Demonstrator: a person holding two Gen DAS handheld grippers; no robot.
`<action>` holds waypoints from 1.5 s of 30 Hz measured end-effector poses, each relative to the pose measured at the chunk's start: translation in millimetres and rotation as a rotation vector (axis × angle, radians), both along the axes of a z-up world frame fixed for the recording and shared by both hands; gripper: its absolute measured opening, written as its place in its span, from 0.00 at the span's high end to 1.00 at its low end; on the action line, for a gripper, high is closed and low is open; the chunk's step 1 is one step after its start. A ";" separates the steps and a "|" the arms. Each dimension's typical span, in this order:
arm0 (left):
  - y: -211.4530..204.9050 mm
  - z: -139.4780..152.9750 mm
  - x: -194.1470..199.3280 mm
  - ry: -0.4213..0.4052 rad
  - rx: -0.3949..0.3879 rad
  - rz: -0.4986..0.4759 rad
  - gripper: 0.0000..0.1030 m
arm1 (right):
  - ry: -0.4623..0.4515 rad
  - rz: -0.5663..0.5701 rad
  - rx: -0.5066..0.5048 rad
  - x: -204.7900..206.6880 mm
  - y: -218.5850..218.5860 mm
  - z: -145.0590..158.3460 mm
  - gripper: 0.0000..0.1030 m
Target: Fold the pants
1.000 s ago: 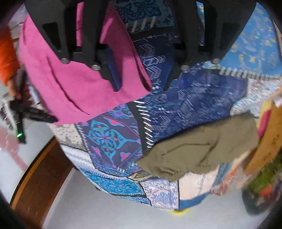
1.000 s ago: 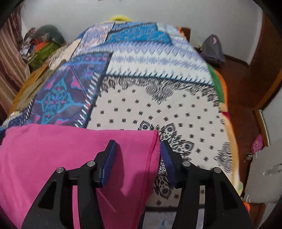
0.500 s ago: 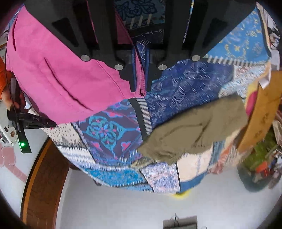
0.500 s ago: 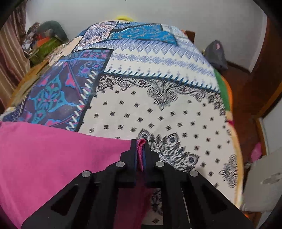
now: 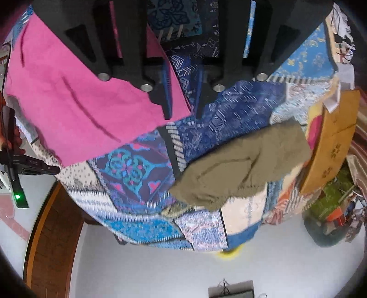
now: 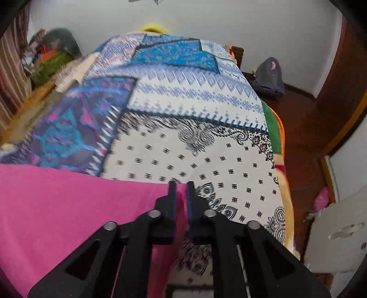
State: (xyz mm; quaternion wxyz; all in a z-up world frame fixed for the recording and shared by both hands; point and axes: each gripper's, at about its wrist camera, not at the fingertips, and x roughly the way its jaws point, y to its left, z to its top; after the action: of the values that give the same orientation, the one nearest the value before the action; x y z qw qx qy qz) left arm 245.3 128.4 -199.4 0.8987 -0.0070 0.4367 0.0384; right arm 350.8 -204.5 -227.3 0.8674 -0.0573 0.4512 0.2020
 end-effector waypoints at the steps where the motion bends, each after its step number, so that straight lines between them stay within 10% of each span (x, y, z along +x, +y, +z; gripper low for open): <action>1: -2.1 6.6 -1.4 -0.014 -0.003 -0.001 0.72 | -0.014 0.009 0.022 -5.3 1.5 8.7 0.76; 8: -29.8 28.4 0.0 -0.045 -0.108 -0.058 0.60 | -0.034 0.182 0.131 -53.1 45.9 45.7 0.74; 15: -64.5 -5.9 2.4 0.088 -0.126 -0.146 0.60 | 0.104 0.350 0.082 -78.4 98.4 6.2 0.73; 19: -64.0 -18.3 -9.6 0.103 -0.089 -0.164 0.59 | 0.121 0.294 0.096 -79.3 76.8 -4.1 0.57; 32: -27.9 -13.0 -55.1 0.073 -0.056 -0.053 0.40 | 0.148 0.013 0.017 -102.0 -38.2 -22.2 0.56; 45: -15.9 36.2 -120.7 0.006 -0.088 0.050 0.39 | -0.047 0.007 0.170 -156.5 -52.4 65.9 0.54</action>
State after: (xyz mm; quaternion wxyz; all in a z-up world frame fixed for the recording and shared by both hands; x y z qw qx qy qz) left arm 124.6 112.4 -163.2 0.8949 -0.0572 0.4406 0.0417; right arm 194.3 -257.0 -161.4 0.8786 0.0101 0.4120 0.2414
